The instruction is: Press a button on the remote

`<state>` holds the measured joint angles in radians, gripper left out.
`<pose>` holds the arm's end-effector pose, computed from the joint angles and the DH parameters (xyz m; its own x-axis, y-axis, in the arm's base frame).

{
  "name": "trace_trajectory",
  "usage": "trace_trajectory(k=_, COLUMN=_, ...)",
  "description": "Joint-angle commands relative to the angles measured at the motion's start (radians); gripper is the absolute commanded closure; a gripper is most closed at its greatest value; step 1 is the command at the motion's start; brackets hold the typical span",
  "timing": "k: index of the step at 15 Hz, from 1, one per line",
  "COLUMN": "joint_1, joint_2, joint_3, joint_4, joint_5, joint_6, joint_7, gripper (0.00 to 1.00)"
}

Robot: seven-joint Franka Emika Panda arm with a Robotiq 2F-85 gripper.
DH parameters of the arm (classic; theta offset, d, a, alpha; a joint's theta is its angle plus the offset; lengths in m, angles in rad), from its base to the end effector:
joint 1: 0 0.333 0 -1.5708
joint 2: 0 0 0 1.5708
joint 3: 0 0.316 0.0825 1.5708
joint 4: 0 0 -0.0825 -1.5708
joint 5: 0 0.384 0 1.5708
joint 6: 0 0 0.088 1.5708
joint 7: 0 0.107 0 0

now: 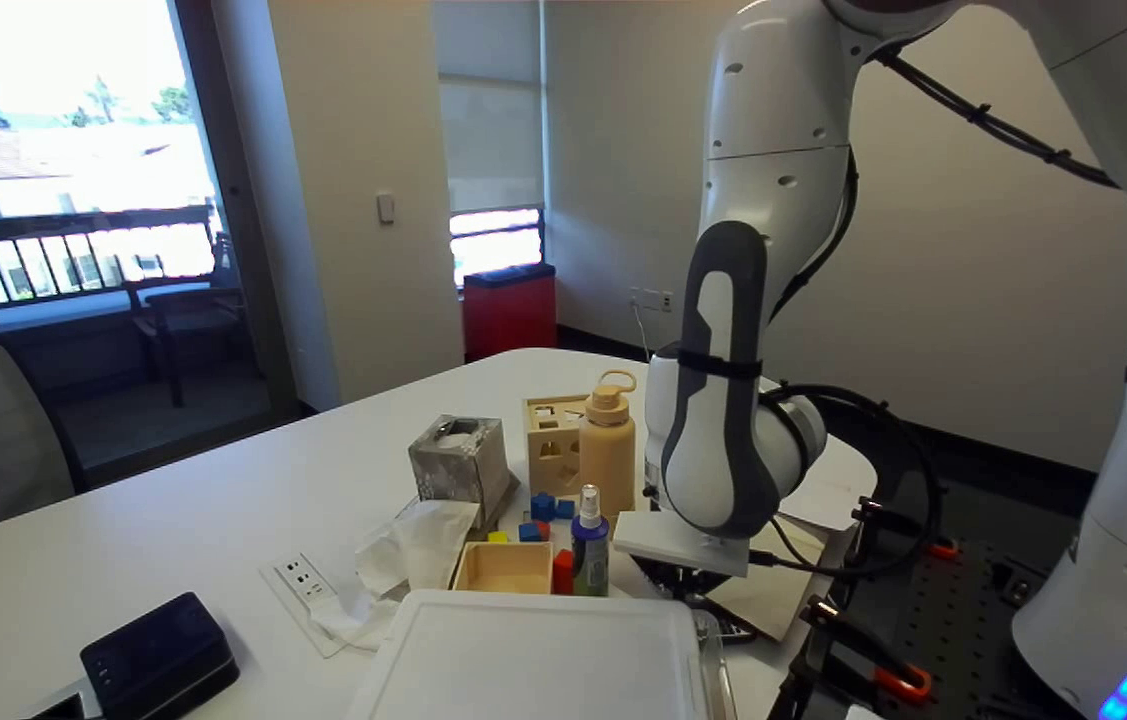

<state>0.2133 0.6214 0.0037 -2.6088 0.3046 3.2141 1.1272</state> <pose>0.3783 0.0544 0.0440 0.3489 -0.9370 0.0167 -0.9370 -0.3485 0.0220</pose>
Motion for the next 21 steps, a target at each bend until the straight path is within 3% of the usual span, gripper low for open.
trace_trajectory(k=1, joint_1=-0.06, joint_2=0.04, joint_3=0.043, joint_4=0.035, joint_5=0.027, joint_6=0.018, joint_7=-0.034, gripper=1.0)
trace_trajectory(k=8, joint_1=-0.108, joint_2=0.085, joint_3=0.06, joint_4=0.071, joint_5=0.027, joint_6=-0.001, joint_7=-0.041, gripper=1.0)
trace_trajectory(k=21, joint_1=-0.094, joint_2=0.137, joint_3=0.051, joint_4=0.114, joint_5=0.029, joint_6=-0.024, joint_7=-0.037, gripper=1.0)
